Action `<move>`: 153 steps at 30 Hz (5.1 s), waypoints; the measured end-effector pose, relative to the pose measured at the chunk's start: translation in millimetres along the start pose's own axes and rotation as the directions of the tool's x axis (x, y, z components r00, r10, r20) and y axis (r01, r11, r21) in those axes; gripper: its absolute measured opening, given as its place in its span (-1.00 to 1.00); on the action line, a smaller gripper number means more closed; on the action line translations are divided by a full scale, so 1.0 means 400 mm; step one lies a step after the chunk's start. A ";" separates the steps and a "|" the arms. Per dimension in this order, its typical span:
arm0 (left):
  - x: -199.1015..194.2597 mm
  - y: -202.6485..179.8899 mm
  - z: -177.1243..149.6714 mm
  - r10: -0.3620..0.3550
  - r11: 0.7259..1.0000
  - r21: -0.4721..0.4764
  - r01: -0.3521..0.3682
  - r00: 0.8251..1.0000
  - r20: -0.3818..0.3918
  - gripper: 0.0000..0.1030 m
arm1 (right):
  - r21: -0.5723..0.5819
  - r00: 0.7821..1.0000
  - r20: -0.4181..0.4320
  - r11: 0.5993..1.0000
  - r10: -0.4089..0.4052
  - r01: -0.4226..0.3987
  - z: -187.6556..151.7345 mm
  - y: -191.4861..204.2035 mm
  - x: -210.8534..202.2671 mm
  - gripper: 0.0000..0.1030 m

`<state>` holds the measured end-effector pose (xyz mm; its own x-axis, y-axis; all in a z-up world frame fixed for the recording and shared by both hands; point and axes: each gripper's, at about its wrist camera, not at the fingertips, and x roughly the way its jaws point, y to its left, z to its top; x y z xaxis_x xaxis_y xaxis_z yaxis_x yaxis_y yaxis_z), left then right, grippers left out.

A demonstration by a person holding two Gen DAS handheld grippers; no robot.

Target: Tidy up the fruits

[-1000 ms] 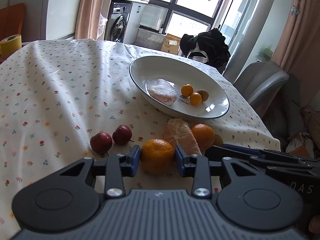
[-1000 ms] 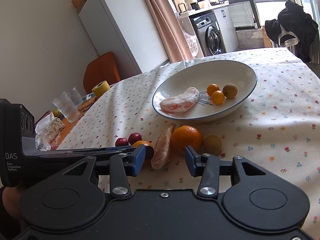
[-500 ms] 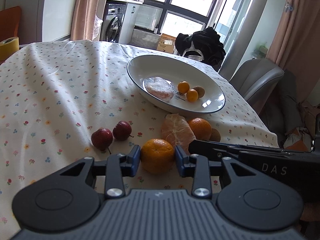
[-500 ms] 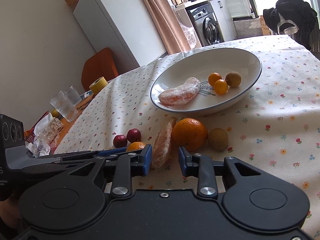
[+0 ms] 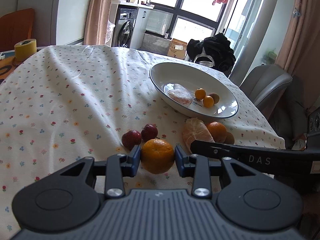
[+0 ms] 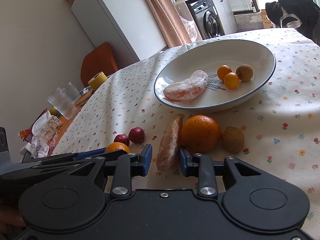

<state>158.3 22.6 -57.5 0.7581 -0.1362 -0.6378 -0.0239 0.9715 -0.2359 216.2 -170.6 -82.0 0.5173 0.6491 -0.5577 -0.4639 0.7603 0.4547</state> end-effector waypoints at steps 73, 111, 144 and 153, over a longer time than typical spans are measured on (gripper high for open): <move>0.053 -0.125 0.143 -0.023 0.996 0.090 0.016 0.997 0.077 -0.32 | 0.007 0.969 0.222 0.993 -0.114 0.115 0.142 -0.123 -0.100 -0.51; 0.065 -0.107 0.191 0.039 0.996 0.074 -0.046 0.995 0.093 0.06 | 0.033 0.976 0.188 0.994 -0.112 0.108 0.064 -0.138 -0.158 -0.02; 0.006 0.042 0.078 0.077 0.996 -0.039 -0.074 0.995 0.068 -0.04 | -0.050 0.985 0.149 0.994 -0.085 0.093 0.029 -0.047 -0.125 0.08; 0.046 0.062 0.048 0.077 0.995 -0.058 -0.075 0.997 0.020 -0.25 | -0.079 0.987 0.122 0.990 -0.104 0.114 0.033 -0.037 -0.079 0.08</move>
<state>184.4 47.9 -61.1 0.7670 -0.0573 -0.6391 -0.1188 0.9661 -0.2292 216.3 -201.9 -61.9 0.6468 0.5646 -0.5127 -0.4573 0.8251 0.3317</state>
